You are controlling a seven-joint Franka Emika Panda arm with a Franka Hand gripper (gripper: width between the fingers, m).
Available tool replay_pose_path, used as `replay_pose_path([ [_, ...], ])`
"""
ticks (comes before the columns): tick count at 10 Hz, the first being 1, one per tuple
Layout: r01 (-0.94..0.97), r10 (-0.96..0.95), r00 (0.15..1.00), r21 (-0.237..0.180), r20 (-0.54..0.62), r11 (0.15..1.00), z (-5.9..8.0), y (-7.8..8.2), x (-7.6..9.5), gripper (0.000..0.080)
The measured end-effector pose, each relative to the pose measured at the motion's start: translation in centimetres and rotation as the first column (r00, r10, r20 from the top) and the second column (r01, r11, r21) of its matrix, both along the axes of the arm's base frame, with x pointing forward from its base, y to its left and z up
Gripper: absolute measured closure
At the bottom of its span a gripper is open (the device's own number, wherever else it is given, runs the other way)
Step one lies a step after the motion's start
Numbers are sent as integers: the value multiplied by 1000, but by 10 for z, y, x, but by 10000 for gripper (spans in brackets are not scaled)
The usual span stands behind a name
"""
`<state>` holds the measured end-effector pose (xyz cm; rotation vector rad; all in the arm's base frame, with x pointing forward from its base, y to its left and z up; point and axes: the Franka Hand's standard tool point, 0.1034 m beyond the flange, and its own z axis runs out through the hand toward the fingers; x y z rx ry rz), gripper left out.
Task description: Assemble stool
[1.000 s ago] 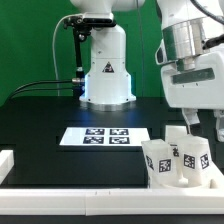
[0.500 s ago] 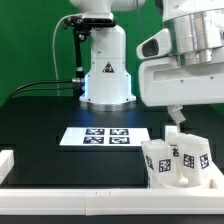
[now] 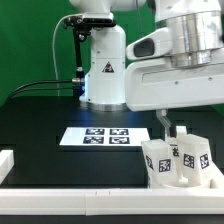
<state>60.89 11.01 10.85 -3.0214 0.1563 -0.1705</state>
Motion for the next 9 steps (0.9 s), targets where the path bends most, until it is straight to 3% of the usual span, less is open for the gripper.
replay_pose_path([
  [2, -293, 290, 956, -39, -51, 955, 4, 12, -3, 151],
  [4, -383, 382, 924, -64, -30, 922, 6, -3, -2, 151],
  [7, -440, 439, 898, -78, -35, 894, 4, -5, -2, 151],
  [9, -402, 397, 915, -70, -73, 913, -12, 7, -11, 151],
])
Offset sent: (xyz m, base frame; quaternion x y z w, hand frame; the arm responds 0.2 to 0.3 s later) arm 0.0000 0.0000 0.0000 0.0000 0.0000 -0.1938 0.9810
